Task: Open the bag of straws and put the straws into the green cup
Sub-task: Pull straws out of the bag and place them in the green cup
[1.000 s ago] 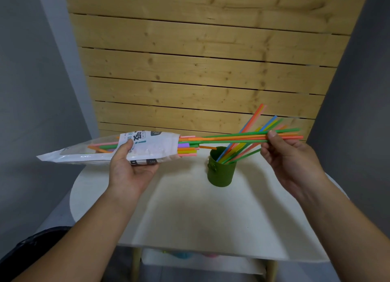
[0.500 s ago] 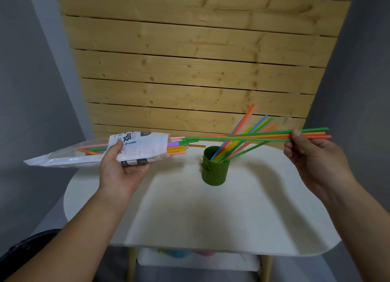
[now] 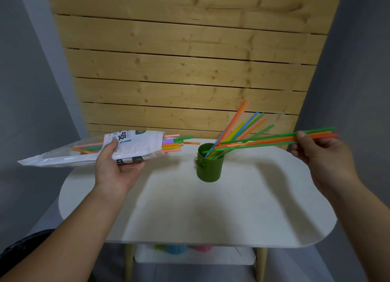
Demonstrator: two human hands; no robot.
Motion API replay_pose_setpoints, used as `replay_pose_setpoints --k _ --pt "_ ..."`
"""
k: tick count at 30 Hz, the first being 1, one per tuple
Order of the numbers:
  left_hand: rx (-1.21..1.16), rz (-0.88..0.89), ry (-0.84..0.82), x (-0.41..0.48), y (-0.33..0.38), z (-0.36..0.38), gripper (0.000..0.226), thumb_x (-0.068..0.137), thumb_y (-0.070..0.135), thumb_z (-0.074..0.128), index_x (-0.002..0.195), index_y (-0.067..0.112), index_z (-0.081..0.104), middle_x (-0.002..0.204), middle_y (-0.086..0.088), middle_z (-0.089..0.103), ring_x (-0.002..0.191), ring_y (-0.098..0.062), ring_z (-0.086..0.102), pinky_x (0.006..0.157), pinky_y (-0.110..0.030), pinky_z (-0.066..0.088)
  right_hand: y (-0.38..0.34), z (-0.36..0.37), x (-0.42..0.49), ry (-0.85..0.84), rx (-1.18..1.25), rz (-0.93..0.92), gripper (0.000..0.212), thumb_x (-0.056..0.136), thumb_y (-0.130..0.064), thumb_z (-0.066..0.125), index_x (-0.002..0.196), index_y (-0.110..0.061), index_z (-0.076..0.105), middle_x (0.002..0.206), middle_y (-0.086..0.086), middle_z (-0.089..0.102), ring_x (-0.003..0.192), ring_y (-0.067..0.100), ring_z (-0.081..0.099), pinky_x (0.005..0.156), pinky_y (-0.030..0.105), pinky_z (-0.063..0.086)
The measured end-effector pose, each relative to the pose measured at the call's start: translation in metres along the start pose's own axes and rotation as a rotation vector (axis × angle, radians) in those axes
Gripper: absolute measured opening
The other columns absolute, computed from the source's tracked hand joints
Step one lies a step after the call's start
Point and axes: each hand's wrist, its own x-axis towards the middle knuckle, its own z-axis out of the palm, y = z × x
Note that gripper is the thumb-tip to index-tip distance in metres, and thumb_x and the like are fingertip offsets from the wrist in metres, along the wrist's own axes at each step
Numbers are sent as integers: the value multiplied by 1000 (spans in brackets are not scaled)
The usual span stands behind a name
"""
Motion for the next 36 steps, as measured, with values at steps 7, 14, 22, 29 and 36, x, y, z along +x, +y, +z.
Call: replay_pose_setpoints --k 7,14,22,29,36 --pt "13 -7 -2 -3 -4 3 31 95 17 63 126 11 62 121 -16 73 108 -37 72 93 -60 55 1 18 -3 -15 21 10 13 93 -16 66 85 -6 67 77 10 61 69 17 60 64 19 58" --pt "42 -20 -9 -4 -10 4 31 96 19 63 126 12 62 121 -16 73 110 -36 71 96 -59 54 0 44 0 -87 44 122 14 89 -14 71 82 -3 67 69 6 59 65 18 59 66 26 56" --pt "78 -38 -14 -5 -18 5 35 95 21 64 129 13 62 122 -15 73 112 -35 70 99 -59 52 12 92 -6 -34 -41 87 6 89 -15 71 87 -9 70 74 4 66 62 13 60 62 26 55" --pt "99 -54 -10 -7 -18 5 38 94 20 65 132 13 61 119 -15 75 107 -35 72 85 -58 58 28 109 -5 -7 -144 54 16 88 -17 71 96 -4 69 83 17 64 70 19 63 61 29 58" --pt "99 -41 -22 -9 -16 5 37 94 18 65 131 12 61 121 -15 74 110 -36 71 94 -60 54 33 105 -19 -9 -153 217 49 79 -24 82 109 -10 46 86 4 59 66 19 65 77 42 59"
